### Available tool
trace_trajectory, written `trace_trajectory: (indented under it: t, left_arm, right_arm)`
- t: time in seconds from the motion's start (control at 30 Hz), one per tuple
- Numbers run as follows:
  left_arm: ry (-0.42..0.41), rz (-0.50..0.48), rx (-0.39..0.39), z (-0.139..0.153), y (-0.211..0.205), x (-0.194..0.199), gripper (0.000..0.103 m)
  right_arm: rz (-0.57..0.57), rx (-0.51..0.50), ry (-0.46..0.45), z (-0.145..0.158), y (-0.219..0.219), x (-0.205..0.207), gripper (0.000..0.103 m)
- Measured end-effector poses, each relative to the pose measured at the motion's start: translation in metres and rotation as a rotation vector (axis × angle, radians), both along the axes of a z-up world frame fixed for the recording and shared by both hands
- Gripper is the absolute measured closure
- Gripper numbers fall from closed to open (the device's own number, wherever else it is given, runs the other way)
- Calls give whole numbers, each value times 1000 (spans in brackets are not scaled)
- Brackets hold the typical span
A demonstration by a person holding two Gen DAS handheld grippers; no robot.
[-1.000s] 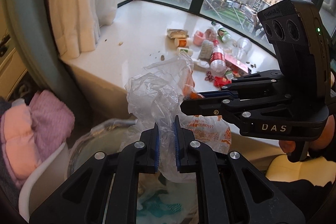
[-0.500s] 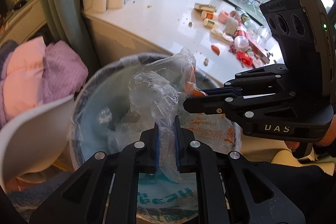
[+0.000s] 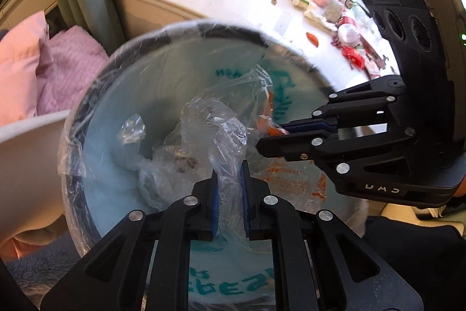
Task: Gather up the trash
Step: 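Open both grippers to drop the bag into the wastebasket, then move both tools back toward the remaining trash on the sill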
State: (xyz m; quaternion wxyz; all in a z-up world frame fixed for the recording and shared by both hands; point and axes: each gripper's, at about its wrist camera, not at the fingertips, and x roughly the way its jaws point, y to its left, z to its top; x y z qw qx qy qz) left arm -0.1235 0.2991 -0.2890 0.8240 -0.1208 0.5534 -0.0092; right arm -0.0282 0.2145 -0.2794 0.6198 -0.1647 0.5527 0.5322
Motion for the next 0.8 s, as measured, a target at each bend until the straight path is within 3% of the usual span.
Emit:
trace_trajectory:
  t: [0.27,0.37,0.4,0.47,0.6,0.7,0.8]
  left_arm:
    - [19,-9,7,-10,4,-5,93]
    - [4,-26,18,-6,3,-11,78]
    - [-1,-30,24,-3,3,-13,68]
    - [-10,-31,36,1,3,-16,56]
    - [-19,-26,56,9,6,-22,38]
    - [-25,-8,61,14,9,-22,22]
    - [-45,4,67,22,10,-22,14]
  right_arm:
    - [69,-28,-40,-13,15,-9,94]
    - [77,-23,-47,-11,14,-9,93]
    - [74,-7,-37,-8,13,-8,89]
    - [68,18,-42,-1,9,-7,57]
    - [69,43,-58,11,5,-8,45]
    - [45,64,-68,22,0,-4,29]
    - [12,92,-86,33,-7,1,15]
